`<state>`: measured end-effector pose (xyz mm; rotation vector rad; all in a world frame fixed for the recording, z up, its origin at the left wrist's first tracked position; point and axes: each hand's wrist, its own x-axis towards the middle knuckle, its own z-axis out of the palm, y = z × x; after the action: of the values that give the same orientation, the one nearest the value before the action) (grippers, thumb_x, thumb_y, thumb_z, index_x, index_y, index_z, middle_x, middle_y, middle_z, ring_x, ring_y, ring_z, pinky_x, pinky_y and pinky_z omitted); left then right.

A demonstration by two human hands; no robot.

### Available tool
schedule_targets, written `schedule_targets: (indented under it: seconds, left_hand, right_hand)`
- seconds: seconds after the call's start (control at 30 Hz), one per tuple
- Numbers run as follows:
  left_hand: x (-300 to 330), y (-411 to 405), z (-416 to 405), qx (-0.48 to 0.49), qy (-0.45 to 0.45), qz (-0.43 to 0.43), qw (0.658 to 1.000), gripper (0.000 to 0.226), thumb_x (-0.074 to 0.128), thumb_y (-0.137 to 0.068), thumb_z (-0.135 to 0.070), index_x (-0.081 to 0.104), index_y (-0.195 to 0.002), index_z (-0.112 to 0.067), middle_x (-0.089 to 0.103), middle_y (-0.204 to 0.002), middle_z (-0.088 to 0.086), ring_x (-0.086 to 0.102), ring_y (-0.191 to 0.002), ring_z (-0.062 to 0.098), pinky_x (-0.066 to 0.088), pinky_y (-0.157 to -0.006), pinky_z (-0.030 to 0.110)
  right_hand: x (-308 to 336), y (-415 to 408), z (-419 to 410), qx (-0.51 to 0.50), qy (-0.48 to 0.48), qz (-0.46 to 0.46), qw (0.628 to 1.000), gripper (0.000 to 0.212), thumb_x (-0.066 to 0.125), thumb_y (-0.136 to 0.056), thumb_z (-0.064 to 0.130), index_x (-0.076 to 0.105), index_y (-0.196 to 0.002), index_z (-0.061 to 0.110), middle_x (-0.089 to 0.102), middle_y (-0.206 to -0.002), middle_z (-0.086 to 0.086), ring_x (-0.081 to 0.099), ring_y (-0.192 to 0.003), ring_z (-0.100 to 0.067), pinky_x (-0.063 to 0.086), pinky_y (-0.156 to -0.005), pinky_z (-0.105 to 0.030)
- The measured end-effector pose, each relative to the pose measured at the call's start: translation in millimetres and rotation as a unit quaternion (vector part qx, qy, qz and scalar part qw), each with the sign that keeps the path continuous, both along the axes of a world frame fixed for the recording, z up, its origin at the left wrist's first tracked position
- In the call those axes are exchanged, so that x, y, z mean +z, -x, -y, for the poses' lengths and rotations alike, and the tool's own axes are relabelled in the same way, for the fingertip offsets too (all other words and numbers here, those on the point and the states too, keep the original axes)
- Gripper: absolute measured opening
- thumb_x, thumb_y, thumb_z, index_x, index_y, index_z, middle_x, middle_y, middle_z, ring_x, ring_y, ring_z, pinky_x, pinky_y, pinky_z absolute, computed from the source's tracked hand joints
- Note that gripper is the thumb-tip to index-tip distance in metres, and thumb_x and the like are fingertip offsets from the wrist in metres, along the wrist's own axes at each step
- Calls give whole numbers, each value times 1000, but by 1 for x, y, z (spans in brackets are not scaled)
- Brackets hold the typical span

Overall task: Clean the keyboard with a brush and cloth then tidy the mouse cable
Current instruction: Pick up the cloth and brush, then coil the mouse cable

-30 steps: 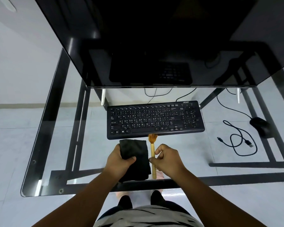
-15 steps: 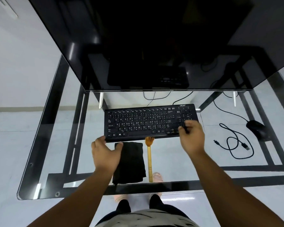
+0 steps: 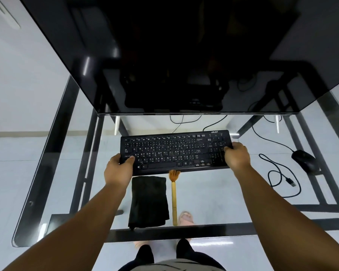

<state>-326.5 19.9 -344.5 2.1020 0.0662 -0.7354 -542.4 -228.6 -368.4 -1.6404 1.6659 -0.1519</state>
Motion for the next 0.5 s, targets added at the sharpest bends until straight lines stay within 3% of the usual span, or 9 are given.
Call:
schedule_targets:
  seconds: [0.07, 0.17, 0.33, 0.5]
  left_hand:
    - [2, -1, 3, 19, 12, -12, 1000, 10, 57, -92, -24, 57, -103, -24, 61, -92, -6, 58, -97, 23, 41, -83, 33]
    - [4, -3, 7, 22, 20, -6, 1000, 9, 58, -92, -20, 54, -97, -26, 59, -84, -11, 57, -95, 23, 40, -81, 33]
    - [13, -17, 23, 17, 42, 15, 999, 34, 60, -91, -21, 56, -125, -23, 58, -91, -13, 53, -97, 18, 39, -83, 32]
    - [9, -35, 38, 21, 55, 3, 998, 48, 62, -90, -21, 50, -136, -21, 52, -108, -10, 47, -102, 16, 36, -89, 31]
  right_hand:
    - [0, 2, 1, 6, 10, 8, 1000, 19, 46, -88, 20, 63, -93, 12, 61, -100, -14, 59, -88, -34, 47, -73, -35]
    - [-3, 2, 6, 11, 17, 29, 999, 19, 48, -91, 19, 65, -90, 11, 64, -95, -11, 61, -89, -33, 48, -77, -38]
    - [-1, -4, 18, -6, 24, 78, 997, 15, 50, -93, 16, 63, -86, 16, 66, -98, -6, 60, -94, -31, 47, -86, -39]
    - [-3, -16, 31, -32, 7, 127, 991, 25, 52, -94, 13, 59, -74, 25, 65, -88, -2, 61, -93, -29, 48, -90, -41]
